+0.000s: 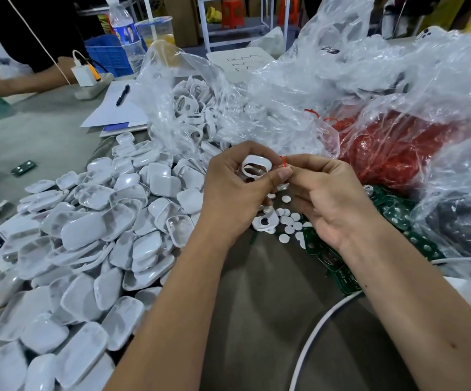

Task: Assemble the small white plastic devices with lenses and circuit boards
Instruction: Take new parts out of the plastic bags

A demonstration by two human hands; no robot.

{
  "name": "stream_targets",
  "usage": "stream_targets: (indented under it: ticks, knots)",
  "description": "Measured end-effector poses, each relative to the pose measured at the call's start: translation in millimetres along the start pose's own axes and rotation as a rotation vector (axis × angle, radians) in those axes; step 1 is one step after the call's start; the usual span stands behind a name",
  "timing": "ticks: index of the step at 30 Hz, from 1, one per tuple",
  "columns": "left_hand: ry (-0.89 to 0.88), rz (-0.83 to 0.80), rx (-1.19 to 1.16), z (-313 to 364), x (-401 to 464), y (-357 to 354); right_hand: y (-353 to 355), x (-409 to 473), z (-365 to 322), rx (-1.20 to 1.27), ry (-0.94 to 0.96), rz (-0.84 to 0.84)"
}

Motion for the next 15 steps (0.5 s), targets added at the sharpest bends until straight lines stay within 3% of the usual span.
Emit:
stream_targets:
  ticks: [10,15]
  knots:
    - [0.016,-0.036,-0.015,-3,0,1,1,2,-9,-0.281,0.236,-0.014]
    - [0.106,-0.062,-0.085,-11,-1,-1,0,1,-16,-0.411,0.329,-0.059]
Point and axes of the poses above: each hand's wrist, its own x-axis towards the middle knuckle, its own y-axis out of the back of the hand, z = x × y, the point moved 6 cm from there along x, towards the middle knuckle, and after that the axes turned 11 degrees about x, right-handed, at the moved point
